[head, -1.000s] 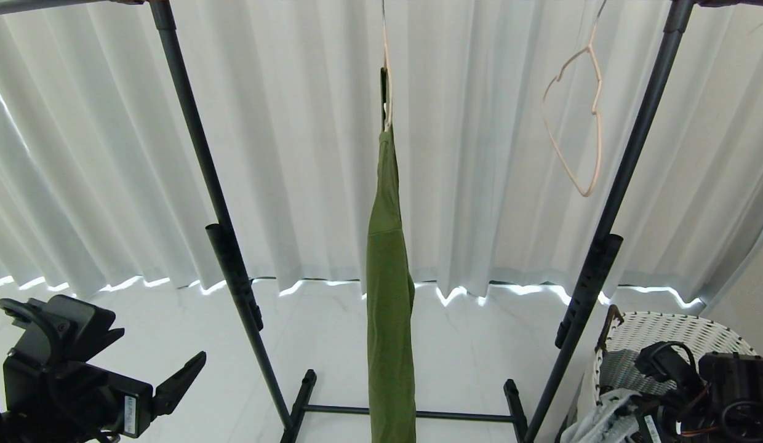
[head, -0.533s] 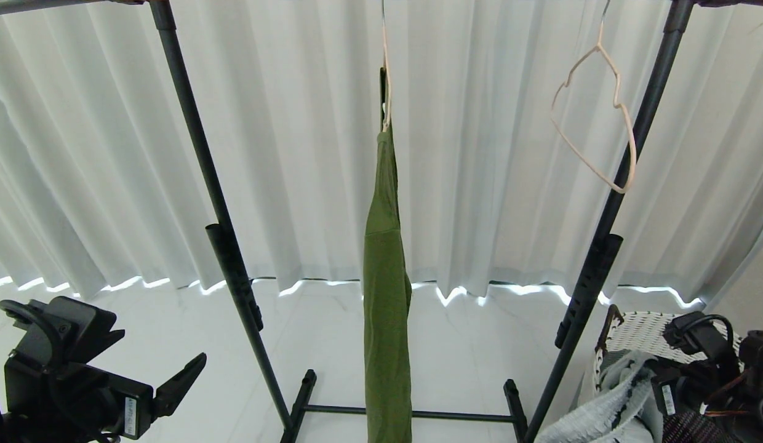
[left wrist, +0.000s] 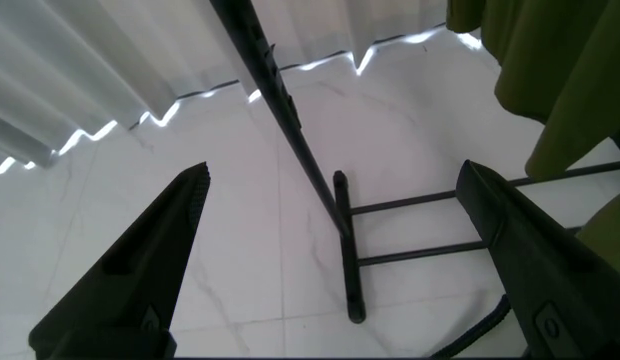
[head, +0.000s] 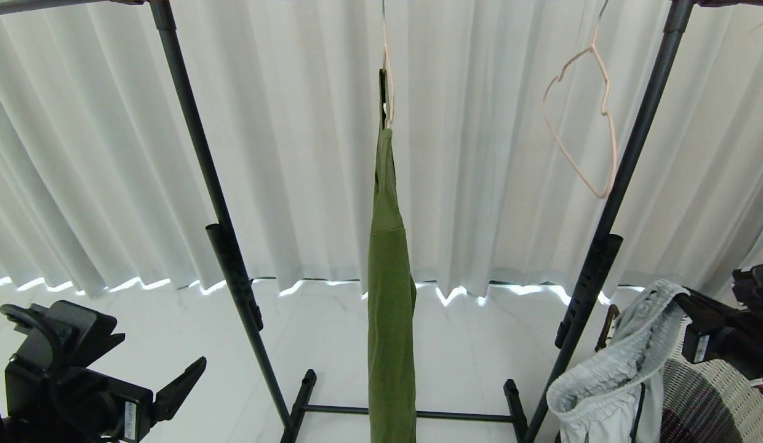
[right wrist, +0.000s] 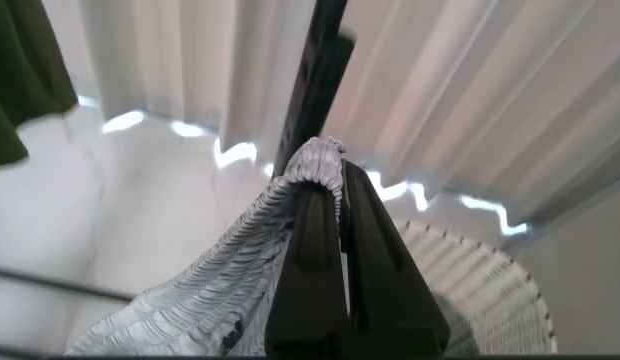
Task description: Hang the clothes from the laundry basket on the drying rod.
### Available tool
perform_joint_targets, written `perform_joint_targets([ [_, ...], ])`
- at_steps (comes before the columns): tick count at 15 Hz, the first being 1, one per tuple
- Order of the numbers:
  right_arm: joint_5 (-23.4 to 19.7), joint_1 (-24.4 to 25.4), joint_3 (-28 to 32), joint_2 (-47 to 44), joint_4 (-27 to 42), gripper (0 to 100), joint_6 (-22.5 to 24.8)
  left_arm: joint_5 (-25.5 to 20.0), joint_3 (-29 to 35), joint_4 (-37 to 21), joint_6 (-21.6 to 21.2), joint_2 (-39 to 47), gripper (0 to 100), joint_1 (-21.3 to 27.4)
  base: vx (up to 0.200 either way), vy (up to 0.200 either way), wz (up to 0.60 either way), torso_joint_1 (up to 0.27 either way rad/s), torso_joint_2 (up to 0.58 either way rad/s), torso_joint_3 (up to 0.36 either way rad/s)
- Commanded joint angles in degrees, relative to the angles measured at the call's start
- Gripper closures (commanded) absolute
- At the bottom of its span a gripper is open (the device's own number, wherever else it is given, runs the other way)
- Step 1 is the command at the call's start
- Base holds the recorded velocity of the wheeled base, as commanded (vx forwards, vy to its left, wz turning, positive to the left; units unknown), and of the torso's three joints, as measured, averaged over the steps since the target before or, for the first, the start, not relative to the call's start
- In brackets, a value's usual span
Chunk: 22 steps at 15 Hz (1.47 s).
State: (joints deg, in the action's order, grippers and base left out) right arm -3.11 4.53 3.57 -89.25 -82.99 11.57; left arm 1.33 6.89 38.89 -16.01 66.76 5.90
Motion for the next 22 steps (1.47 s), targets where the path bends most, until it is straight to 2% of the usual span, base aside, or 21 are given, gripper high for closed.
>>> perform_joint_targets([
  [1, 0.0, 0.6, 0.4, 4.3, -0.1, 100, 0.0, 0.1, 0.1, 0.1, 0.0, -0.2, 0, 0.0, 0.000, 0.000, 0.00, 0.000, 0.00, 0.000],
  [3, 0.0, 0.6, 0.6, 3.9, 0.0, 100, 0.0, 0.1, 0.1, 0.1, 0.0, -0.6, 0, 0.0, 0.000, 0.000, 0.00, 0.000, 0.00, 0.000],
  [6, 0.0, 0.4, 0.2, 3.7, 0.3, 100, -0.1, 0.1, 0.1, 0.1, 0.1, -1.4, 0, -0.1, -0.200, 0.000, 0.00, 0.002, 0.01, 0.001],
  [8, 0.1, -1.3, 1.3, 3.6, 5.2, 100, 0.3, 0.1, 0.2, 0.1, 0.1, -1.7, 0, -0.1, -0.200, 0.000, 0.00, 0.007, 0.00, -0.002],
  [9, 0.1, -2.6, 3.9, 3.6, 8.9, 100, 1.0, 0.1, 0.2, 0.1, 0.1, -1.8, 0, 0.0, -0.200, 0.000, 0.00, 0.012, 0.00, -0.002],
  [11, 0.1, -5.3, 13.5, 5.8, 23.8, 100, 2.5, 0.1, 0.3, 0.1, 0.1, -2.1, 0, 0.0, -0.200, 0.000, 0.00, 0.000, 0.00, 0.007],
  [16, 0.1, -5.2, 33.0, 14.6, 65.4, 100, 2.3, 0.1, 0.2, 0.1, 0.0, -2.9, 0, 0.0, -0.040, 0.000, 0.00, 0.000, 0.00, 0.000],
  [19, 0.0, -4.0, 44.8, 19.3, 89.6, 100, 0.2, 0.0, 0.1, 0.1, 0.0, -2.8, 0, 0.0, 0.000, 0.000, 0.00, 0.000, 0.00, 0.000],
  [20, -0.1, -3.4, 47.1, 19.9, 94.5, 100, -0.2, 0.0, 0.0, 0.1, 0.0, -2.7, 0, 0.0, 0.000, 0.000, 0.00, 0.000, 0.00, 0.000],
  [22, -0.1, -1.7, 48.2, 21.2, 96.9, 100, -1.5, 0.1, -0.1, 0.0, 0.0, -2.5, 0, 0.0, 0.000, 0.000, 0.00, 0.000, 0.00, 0.000],
])
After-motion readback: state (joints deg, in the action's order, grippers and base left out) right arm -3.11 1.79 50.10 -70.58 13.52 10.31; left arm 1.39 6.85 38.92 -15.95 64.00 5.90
